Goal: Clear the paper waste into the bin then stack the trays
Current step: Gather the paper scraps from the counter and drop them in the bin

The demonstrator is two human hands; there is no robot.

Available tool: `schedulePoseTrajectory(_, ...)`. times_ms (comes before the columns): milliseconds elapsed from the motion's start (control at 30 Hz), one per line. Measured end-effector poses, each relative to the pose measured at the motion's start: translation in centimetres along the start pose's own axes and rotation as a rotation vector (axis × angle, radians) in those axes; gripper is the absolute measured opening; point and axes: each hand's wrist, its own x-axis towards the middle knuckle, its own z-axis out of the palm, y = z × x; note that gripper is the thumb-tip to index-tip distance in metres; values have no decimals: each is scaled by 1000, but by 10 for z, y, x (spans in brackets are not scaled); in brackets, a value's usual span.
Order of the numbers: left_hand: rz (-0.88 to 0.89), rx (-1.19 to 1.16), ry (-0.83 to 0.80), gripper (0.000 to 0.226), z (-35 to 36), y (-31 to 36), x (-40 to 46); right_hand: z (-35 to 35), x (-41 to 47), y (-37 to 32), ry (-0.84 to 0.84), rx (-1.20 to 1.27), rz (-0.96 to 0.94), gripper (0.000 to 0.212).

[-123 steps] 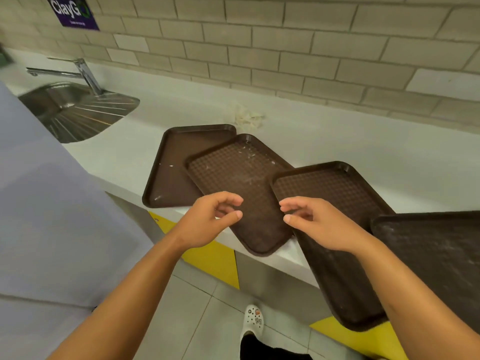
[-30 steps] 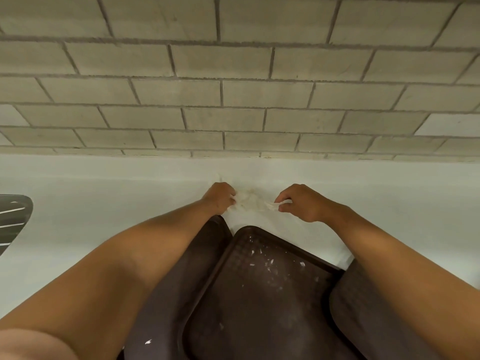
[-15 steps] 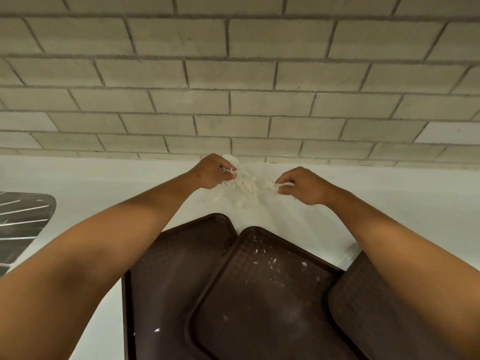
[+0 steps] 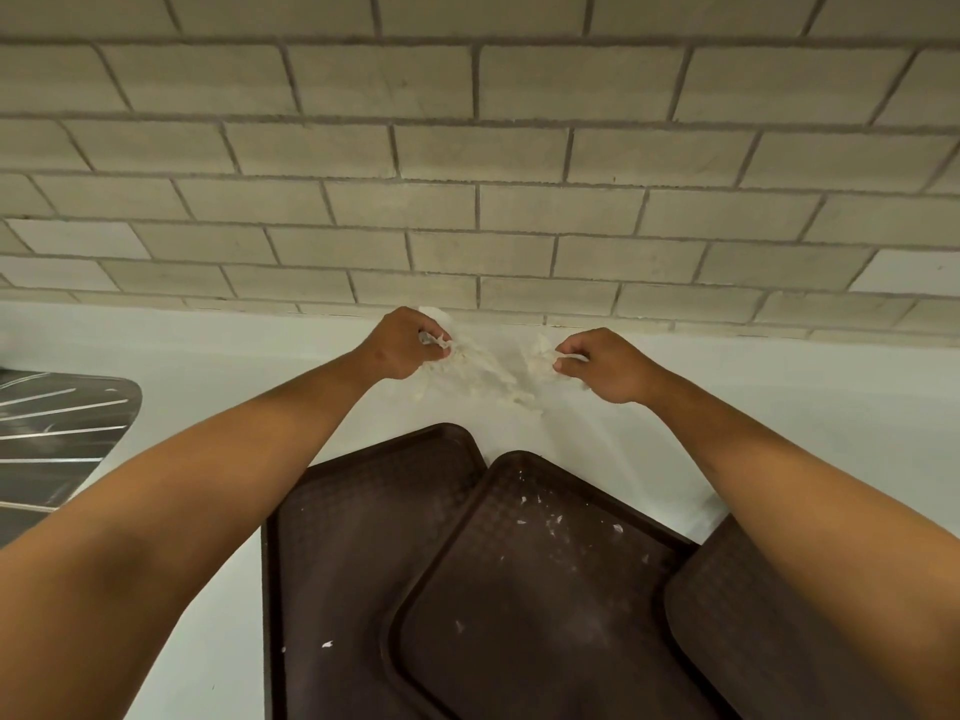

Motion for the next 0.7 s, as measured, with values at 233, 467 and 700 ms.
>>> schedulePoseTrajectory(233,-151,-123,119,20,-3,-14,-14,55,34,25,-103,-114,39,21)
schedulePoseTrajectory(467,-258,-251,107,26,-2,-17,-30,110,46,36,-281,-328,77,45)
schedulePoseTrajectory(700,-264,-316,107,30,-1,-5,-39,105,23,56,-179,-401,61,26)
